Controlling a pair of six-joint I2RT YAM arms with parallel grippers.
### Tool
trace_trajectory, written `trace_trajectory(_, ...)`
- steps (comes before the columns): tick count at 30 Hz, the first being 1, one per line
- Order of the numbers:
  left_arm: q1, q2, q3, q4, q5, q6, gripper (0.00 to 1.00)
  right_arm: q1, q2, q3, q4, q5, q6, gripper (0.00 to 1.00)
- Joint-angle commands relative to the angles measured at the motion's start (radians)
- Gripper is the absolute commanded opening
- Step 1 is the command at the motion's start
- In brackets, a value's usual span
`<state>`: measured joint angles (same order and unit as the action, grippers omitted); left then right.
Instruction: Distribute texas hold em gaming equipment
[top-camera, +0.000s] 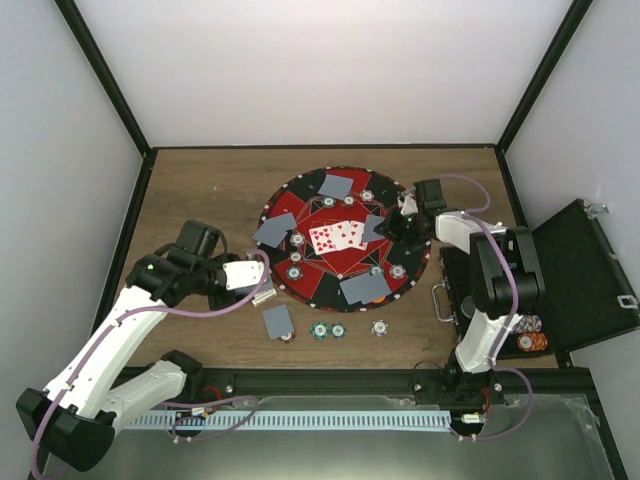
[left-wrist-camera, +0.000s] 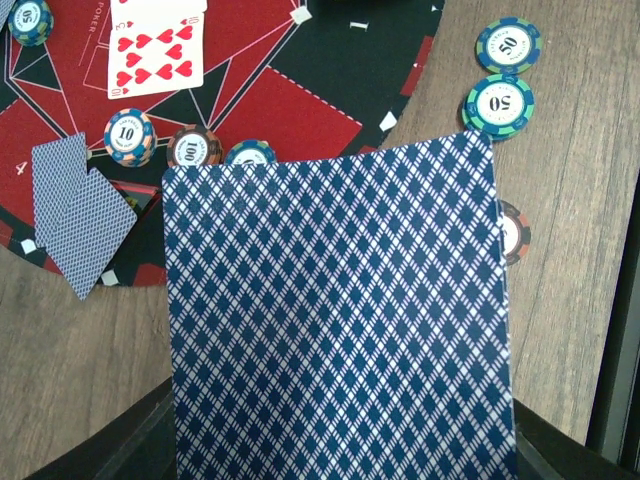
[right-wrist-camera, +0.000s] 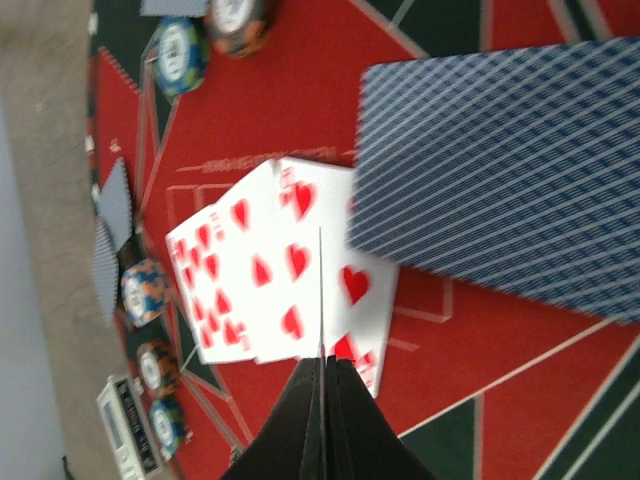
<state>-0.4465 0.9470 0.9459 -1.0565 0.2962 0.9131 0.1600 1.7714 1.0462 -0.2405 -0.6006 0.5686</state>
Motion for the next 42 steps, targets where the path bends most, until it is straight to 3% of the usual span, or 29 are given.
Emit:
trace_trajectory(1, 0.002, -0.008, -0.018, 0.010, 0.014, 0.001, 0.05, -0.038, 0.078, 0.050, -0.007, 0.017, -0.047, 0.01)
trace_trajectory(7, 0.002, -0.007, -0.055, 0.029, 0.005, 0.002, 0.05, -0.042, 0.122, 0.028, -0.011, 0.090, -0.067, 0.01)
trace_trajectory(11, 0.002, 0.017, -0.101, 0.066, -0.022, 0.002, 0.05, -0.042, 0.104, 0.012, -0.026, 0.126, -0.080, 0.11)
trace_trajectory(13, 0.002, 0.029, -0.136, 0.093, -0.040, 0.000, 0.05, -0.042, 0.090, 0.016, -0.046, 0.151, -0.087, 0.20)
trace_trajectory(18, 0.002, 0.048, -0.214, 0.168, -0.075, -0.014, 0.04, -0.041, 0.032, 0.040, -0.117, 0.221, -0.099, 0.56)
trace_trajectory(27, 0.007, 0.059, -0.340, 0.273, -0.129, -0.029, 0.04, -0.034, -0.170, 0.056, -0.187, 0.284, -0.088, 0.83)
trace_trajectory(31, 0.061, 0.082, -0.434, 0.349, -0.155, 0.011, 0.04, -0.012, -0.260, 0.040, -0.191, 0.289, -0.075, 0.88)
trace_trajectory(37, 0.309, 0.210, -0.497, 0.466, -0.169, 0.146, 0.04, 0.025, -0.351, -0.012, -0.216, 0.307, -0.072, 0.89)
trace_trajectory(40, 0.339, 0.214, -0.501, 0.476, -0.142, 0.158, 0.04, 0.027, -0.393, -0.059, -0.208, 0.296, -0.065, 0.89)
trace_trajectory(42, 0.339, 0.203, -0.508, 0.490, -0.121, 0.153, 0.10, 0.028, -0.411, -0.082, -0.202, 0.286, -0.054, 0.89)
